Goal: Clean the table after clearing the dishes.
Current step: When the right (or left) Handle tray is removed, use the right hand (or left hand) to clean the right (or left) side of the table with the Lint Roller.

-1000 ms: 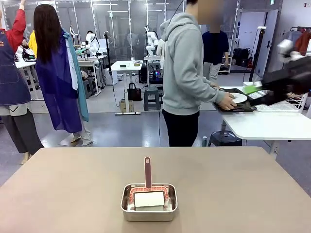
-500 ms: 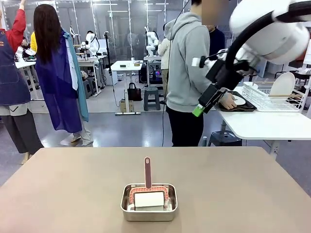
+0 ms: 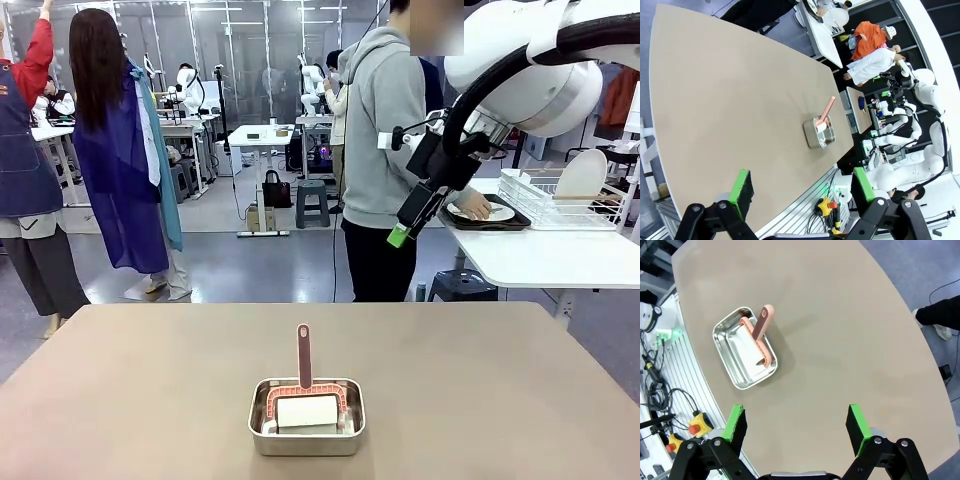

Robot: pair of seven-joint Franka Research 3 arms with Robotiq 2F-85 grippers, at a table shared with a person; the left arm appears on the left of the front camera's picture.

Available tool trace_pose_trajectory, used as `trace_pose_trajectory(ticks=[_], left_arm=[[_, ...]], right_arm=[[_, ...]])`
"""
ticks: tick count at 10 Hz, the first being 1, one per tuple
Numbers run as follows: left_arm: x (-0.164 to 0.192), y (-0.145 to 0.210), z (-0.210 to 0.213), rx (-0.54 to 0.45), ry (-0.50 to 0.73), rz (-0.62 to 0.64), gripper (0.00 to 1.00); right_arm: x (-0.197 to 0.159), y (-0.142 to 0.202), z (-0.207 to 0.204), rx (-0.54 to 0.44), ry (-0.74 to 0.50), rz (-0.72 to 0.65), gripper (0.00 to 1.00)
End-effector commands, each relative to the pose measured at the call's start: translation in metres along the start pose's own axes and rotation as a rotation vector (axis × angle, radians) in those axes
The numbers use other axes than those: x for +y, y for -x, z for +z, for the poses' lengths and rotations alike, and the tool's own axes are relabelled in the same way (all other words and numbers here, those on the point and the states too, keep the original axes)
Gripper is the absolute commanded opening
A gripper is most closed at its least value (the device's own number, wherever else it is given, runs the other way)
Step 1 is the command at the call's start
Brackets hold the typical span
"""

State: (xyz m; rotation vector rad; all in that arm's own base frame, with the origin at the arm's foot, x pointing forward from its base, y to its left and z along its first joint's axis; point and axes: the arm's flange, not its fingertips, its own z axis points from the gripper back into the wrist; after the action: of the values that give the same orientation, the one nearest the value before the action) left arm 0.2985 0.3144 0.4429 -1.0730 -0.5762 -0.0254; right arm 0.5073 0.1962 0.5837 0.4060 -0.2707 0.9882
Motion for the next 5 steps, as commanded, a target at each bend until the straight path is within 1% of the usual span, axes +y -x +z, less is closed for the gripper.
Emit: trace_pose_trajectory(ticks=[1, 3, 4, 5], left_arm=[[-0.004, 0.002, 0.004, 0.009, -0.009, -0.007, 1.00], [-0.004, 0.002, 0.004, 0.009, -0.009, -0.007, 1.00], [-0.004, 0.002, 0.004, 0.009, -0.009, -0.007, 1.00], [-0.004, 0.002, 0.004, 0.009, -0.009, -0.007, 1.00]], right_arm=[[0.006, 0.004, 0.002, -0.005, 0.000, -0.005, 1.00], [-0.001, 0.001, 0.003, -0.003, 0.003, -0.002, 1.00], [-0.003, -0.026, -0.003, 0.004, -0.019, 0.206, 1.00], [-0.006, -0.056, -0.015, 0.068, 0.008, 0.307, 1.00]])
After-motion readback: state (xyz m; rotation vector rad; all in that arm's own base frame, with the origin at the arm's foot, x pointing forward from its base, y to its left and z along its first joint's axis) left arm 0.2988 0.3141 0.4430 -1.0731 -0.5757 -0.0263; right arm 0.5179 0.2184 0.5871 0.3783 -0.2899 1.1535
